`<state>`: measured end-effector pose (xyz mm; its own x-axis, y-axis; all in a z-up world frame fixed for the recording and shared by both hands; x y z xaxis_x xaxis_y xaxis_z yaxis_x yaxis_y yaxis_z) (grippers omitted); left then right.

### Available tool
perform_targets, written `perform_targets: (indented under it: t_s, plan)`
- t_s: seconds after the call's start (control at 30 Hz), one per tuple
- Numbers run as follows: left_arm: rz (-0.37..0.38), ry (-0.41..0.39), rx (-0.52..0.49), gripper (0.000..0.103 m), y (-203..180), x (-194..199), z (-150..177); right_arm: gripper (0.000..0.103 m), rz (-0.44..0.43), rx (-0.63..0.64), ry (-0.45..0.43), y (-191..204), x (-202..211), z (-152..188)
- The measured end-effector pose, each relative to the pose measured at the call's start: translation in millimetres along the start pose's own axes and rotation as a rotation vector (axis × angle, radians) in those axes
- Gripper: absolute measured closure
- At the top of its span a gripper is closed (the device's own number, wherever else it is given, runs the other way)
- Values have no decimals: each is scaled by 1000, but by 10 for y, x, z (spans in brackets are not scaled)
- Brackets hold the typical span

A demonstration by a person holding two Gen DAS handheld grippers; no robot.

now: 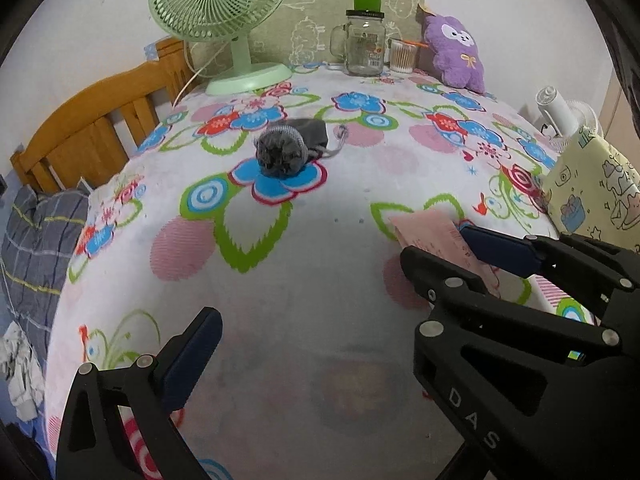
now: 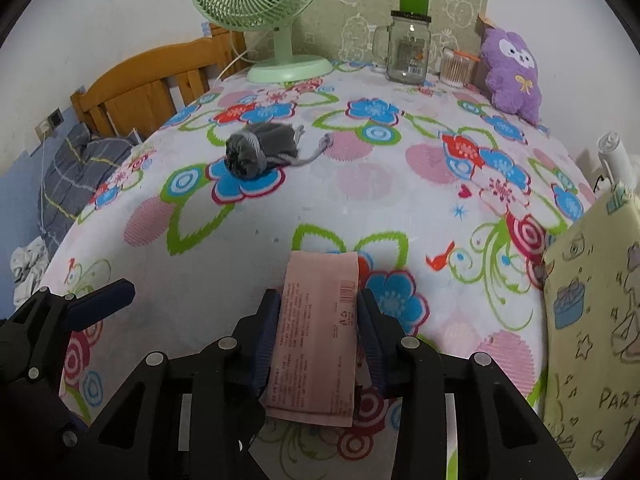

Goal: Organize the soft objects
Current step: 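Grasp the grey drawstring pouch with the left tool while the right tool holds the pink card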

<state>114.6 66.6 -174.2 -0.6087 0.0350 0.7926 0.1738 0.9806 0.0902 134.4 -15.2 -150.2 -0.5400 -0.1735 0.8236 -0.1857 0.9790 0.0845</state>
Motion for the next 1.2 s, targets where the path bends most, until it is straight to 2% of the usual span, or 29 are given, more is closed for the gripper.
perform_targets:
  t_s: [0.37, 0.67, 1.2]
  plan:
    - [-11, -71, -31, 1, 61, 83, -395, 62, 2, -50, -82, -73, 143, -352]
    - [-46, -114, -91, 1, 137, 20, -749, 61, 4, -133, -114, -150, 74, -640]
    - [-10, -82, -141, 4, 293, -457, -1071, 61, 57, -217, -98, -234, -371, -942]
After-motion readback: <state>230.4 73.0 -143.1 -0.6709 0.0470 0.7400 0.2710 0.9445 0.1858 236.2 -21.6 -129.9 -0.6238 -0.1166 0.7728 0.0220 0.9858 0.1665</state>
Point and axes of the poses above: each gripper's, at about its wrist camera, not at the fingertips, and x roughly against the way its jaws point, y to its left, z to its underside, the point moved 3 cm from there along -x, roughly the way its jaws point, and after that the axes turned 6 degrees about -x, right-handed, at the moved point
